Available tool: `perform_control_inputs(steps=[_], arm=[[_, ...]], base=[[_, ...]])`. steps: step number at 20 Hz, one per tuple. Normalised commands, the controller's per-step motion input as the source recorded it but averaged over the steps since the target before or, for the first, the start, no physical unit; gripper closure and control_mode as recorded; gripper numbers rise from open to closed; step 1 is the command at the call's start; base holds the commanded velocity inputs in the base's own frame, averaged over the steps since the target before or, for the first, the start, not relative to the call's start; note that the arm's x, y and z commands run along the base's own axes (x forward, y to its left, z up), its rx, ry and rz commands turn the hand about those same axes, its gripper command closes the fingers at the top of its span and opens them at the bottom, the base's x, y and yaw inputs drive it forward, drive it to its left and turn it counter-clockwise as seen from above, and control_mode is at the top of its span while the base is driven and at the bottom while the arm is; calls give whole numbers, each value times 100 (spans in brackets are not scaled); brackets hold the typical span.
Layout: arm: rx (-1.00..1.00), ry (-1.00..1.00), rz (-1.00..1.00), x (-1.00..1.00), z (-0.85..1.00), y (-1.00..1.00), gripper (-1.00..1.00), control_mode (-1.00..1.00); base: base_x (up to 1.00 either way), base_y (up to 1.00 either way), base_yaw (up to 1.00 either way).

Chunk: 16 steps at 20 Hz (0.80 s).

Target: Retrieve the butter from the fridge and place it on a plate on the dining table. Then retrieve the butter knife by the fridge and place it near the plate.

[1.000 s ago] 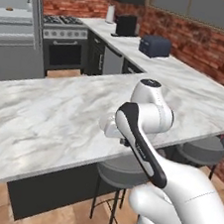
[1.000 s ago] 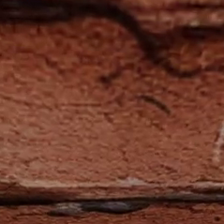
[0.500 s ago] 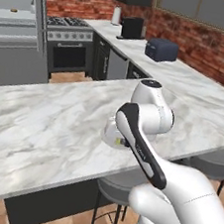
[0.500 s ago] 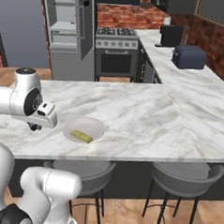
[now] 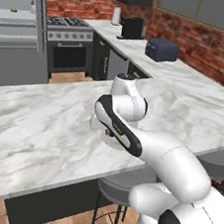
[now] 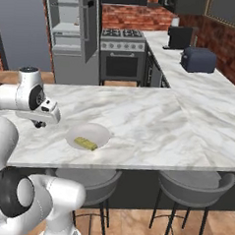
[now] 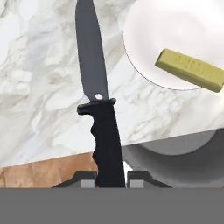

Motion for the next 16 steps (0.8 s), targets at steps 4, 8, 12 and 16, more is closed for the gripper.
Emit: perform_control_inputs(steps=[4,8,12,16], arm=[[0,10,0,83,-36,-11,100,-100],[-4,1,0,57,-78,22,100,-100],[-5,1,0,70,-80,14,100,-100],[-3,3,0,66,-71,10,100,-100]], base=[[0,0,0],[0,0,0],[0,0,0],[0,0,0]])
